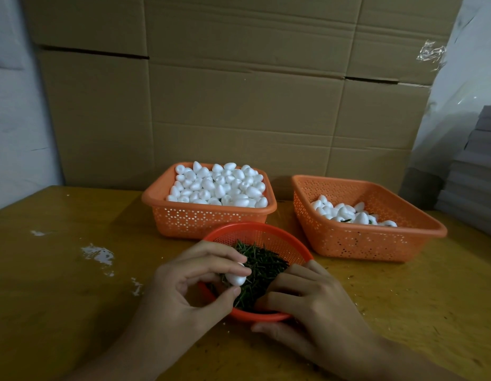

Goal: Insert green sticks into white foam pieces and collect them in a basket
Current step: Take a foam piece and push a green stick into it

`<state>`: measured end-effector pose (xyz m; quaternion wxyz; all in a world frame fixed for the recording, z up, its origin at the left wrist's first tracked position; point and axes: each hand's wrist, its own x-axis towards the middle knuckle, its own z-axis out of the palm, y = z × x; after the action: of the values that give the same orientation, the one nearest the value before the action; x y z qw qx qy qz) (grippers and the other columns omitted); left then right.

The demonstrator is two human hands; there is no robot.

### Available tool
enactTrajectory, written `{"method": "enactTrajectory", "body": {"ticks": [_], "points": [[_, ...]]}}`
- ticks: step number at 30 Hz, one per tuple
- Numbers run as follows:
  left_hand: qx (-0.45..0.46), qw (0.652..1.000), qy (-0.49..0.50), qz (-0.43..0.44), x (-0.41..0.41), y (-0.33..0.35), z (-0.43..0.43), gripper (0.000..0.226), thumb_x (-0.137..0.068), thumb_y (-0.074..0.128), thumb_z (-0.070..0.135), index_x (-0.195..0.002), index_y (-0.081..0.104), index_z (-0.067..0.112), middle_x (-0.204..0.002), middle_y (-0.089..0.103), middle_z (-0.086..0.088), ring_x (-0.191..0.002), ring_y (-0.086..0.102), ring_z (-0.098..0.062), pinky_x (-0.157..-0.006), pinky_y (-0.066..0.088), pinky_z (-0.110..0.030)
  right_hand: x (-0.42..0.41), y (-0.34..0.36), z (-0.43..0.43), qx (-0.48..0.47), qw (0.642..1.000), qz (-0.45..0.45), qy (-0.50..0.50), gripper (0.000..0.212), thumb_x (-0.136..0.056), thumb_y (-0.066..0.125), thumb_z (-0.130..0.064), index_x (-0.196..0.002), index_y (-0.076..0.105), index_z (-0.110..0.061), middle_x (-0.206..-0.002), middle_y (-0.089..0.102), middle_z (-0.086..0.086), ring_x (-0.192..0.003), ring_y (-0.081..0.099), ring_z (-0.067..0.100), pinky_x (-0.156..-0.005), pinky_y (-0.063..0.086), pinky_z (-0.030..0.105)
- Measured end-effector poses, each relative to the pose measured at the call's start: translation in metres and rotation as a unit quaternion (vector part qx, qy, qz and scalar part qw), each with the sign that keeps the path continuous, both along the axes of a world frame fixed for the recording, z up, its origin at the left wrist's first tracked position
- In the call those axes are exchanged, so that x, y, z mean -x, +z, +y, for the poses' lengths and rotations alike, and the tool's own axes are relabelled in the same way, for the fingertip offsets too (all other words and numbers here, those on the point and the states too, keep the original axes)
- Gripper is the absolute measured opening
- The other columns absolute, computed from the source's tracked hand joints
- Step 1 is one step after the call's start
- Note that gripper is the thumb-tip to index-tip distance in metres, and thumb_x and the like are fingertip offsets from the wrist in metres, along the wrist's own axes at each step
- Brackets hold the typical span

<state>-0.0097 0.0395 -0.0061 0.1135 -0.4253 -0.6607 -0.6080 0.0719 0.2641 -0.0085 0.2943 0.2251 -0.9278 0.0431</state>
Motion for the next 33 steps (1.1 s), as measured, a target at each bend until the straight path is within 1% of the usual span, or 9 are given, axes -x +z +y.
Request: {"method": "enactTrajectory", "body": {"ticks": [4,6,12,16,19,24,27,30,33], "points": [[-0.003,1.0,-0.004,0.004,-0.0005,0.0007,-0.0002,0.022,-0.08,0.078,0.024,-0.1,0.083,0.033,-0.113,0.074,0.004,-0.105,0.073,-0.023,-0.078,0.061,-0.026,0.0006,-0.0002,-0.0001,0.002,1.0,-0.002,-0.002,0.03,-0.1,0.061,-0.063,-0.099,0.073,-0.036,-0.094,0.065,-0.019,-0.087,0.058,0.004,-0.073,0.047,0.03],[-0.004,1.0,-0.003,0.004,-0.0006,0.0007,0.0,0.022,-0.08,0.077,0.026,-0.1,0.083,0.034,-0.112,0.073,0.005,-0.104,0.073,-0.022,-0.076,0.061,-0.026,0.0006,0.0,-0.0008,0.004,1.0,-0.004,-0.004,0.031,-0.1,0.06,-0.063,-0.099,0.072,-0.035,-0.094,0.064,-0.019,-0.086,0.057,0.005,-0.073,0.047,0.03],[0.005,1.0,0.003,-0.004,0.0001,-0.0011,-0.001,0.023,-0.079,0.078,0.03,-0.102,0.083,0.035,-0.109,0.07,0.004,-0.098,0.073,-0.023,-0.076,0.063,-0.036,-0.0014,0.0021,-0.0028,0.022,0.999,-0.025,-0.013,0.035,-0.1,0.058,-0.065,-0.097,0.07,-0.032,-0.091,0.062,-0.02,-0.086,0.056,0.004,-0.074,0.047,0.032],[0.01,1.0,0.006,-0.009,-0.0008,-0.0008,-0.001,0.024,-0.078,0.079,0.033,-0.101,0.083,0.037,-0.108,0.068,0.005,-0.099,0.072,-0.023,-0.077,0.063,-0.037,-0.0018,0.003,-0.0029,0.014,0.999,-0.028,-0.014,0.033,-0.101,0.058,-0.065,-0.097,0.07,-0.035,-0.091,0.062,-0.02,-0.086,0.055,0.003,-0.074,0.045,0.03],[0.009,1.0,0.008,-0.009,-0.001,-0.0001,-0.0006,0.025,-0.077,0.079,0.035,-0.102,0.083,0.038,-0.106,0.068,0.006,-0.1,0.071,-0.022,-0.078,0.062,-0.035,-0.001,0.0043,-0.0026,0.012,1.0,-0.025,-0.013,0.03,-0.1,0.059,-0.064,-0.097,0.071,-0.037,-0.091,0.061,-0.02,-0.086,0.052,0.003,-0.073,0.041,0.027],[0.003,1.0,0.004,-0.009,-0.0002,0.0012,-0.0001,0.026,-0.077,0.08,0.034,-0.102,0.084,0.037,-0.104,0.068,0.006,-0.097,0.072,-0.02,-0.077,0.06,-0.024,-0.0007,0.0042,-0.0025,0.025,0.999,-0.031,-0.016,0.032,-0.099,0.061,-0.065,-0.094,0.072,-0.035,-0.089,0.064,-0.021,-0.09,0.055,0.002,-0.076,0.042,0.027],[0.001,1.0,0.004,-0.011,0.0007,0.0014,-0.0006,0.026,-0.077,0.081,0.035,-0.103,0.083,0.038,-0.105,0.069,0.006,-0.097,0.073,-0.02,-0.077,0.06,-0.022,-0.0021,0.0039,-0.0027,0.048,0.998,-0.044,-0.022,0.036,-0.096,0.061,-0.068,-0.097,0.075,-0.035,-0.091,0.067,-0.023,-0.092,0.057,-0.002,-0.08,0.044,0.025],[-0.002,1.0,0.006,-0.015,0.0015,0.0012,-0.0001,0.026,-0.077,0.082,0.034,-0.103,0.083,0.038,-0.106,0.069,0.004,-0.098,0.072,-0.022,-0.076,0.06,-0.023,-0.0025,0.0042,-0.0018,0.088,0.995,-0.05,-0.02,0.04,-0.095,0.061,-0.071,-0.103,0.077,-0.035,-0.096,0.07,-0.025,-0.095,0.059,-0.006,-0.083,0.047,0.027],[-0.008,1.0,0.005,-0.022,0.0014,0.0019,-0.0002,0.026,-0.077,0.082,0.036,-0.103,0.083,0.038,-0.106,0.069,0.004,-0.098,0.072,-0.022,-0.075,0.06,-0.022,-0.0023,0.0043,-0.0009,0.123,0.991,-0.046,-0.013,0.04,-0.093,0.065,-0.071,-0.107,0.078,-0.036,-0.101,0.071,-0.026,-0.099,0.061,-0.009,-0.085,0.049,0.029]]}}
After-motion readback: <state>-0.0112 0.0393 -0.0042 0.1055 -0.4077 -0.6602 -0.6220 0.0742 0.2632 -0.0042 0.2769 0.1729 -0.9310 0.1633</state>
